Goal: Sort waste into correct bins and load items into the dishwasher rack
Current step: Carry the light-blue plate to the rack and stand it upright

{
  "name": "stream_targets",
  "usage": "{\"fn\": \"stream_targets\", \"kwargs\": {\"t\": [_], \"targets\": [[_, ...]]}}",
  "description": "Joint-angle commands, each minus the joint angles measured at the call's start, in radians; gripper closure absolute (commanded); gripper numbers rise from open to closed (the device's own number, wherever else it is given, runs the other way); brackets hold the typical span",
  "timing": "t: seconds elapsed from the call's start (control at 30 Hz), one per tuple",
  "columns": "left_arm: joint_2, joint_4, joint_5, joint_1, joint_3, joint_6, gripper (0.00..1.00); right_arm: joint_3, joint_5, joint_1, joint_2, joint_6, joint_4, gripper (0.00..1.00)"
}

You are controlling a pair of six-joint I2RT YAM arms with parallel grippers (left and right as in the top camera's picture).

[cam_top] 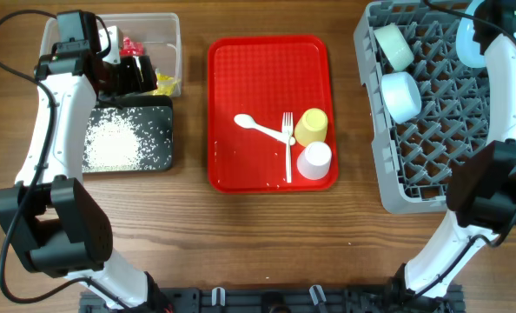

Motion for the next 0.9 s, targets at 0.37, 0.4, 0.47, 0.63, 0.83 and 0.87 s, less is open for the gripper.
{"fn": "stream_targets", "kwargs": {"t": [0.37, 0.4, 0.47, 0.63, 0.83, 0.87], "targets": [[-0.011, 0.002, -0.005, 0.003, 0.006, -0.005, 0.00, 0.002, 0.133, 0.045, 0.066, -0.002, 0.007, 0.96], [-0.011, 0.002, -0.005, 0.003, 0.006, -0.005, 0.00, 0.002, 0.135, 0.045, 0.066, -0.003, 0.023, 0.96], [-0.011, 0.002, -0.005, 0.003, 0.006, -0.005, 0.00, 0.002, 0.135, 0.045, 0.066, -0.043, 0.066, 0.96], [-0.011, 0.002, -0.005, 0.003, 0.006, -0.005, 0.00, 0.002, 0.124, 0.046, 0.066, -0.104, 0.115, 0.96], [-0.011, 0.002, -0.005, 0.003, 0.006, -0.005, 0.00, 0.002, 0.074, 0.056, 0.072, -0.098, 0.068, 0.96], [-0.011, 0.002, -0.005, 0.003, 0.006, -0.005, 0.00, 0.002, 0.074, 0.060, 0.072, -0.090, 0.063, 0.96]]}}
